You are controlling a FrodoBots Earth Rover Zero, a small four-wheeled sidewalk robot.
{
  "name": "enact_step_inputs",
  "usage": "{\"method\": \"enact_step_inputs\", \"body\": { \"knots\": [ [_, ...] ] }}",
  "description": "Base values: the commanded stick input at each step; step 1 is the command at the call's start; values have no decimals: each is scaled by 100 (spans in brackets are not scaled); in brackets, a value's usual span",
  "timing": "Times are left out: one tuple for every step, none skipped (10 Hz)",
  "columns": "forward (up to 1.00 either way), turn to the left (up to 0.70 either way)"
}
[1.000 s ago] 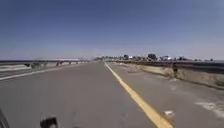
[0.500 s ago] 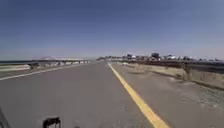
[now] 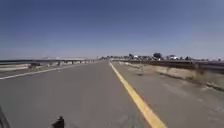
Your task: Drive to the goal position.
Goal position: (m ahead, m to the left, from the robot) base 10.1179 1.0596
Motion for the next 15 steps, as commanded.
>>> {"method": "enact_step_inputs", "body": {
  "knots": [
    [100, 27],
    [100, 27],
    [100, 0],
    [100, 0],
    [100, 0],
    [100, 0],
    [100, 0],
    [100, 0],
    [100, 0],
    [100, 0],
    [100, 0],
    [100, 0],
    [100, 0],
    [100, 0],
    [100, 0]
  ]
}}
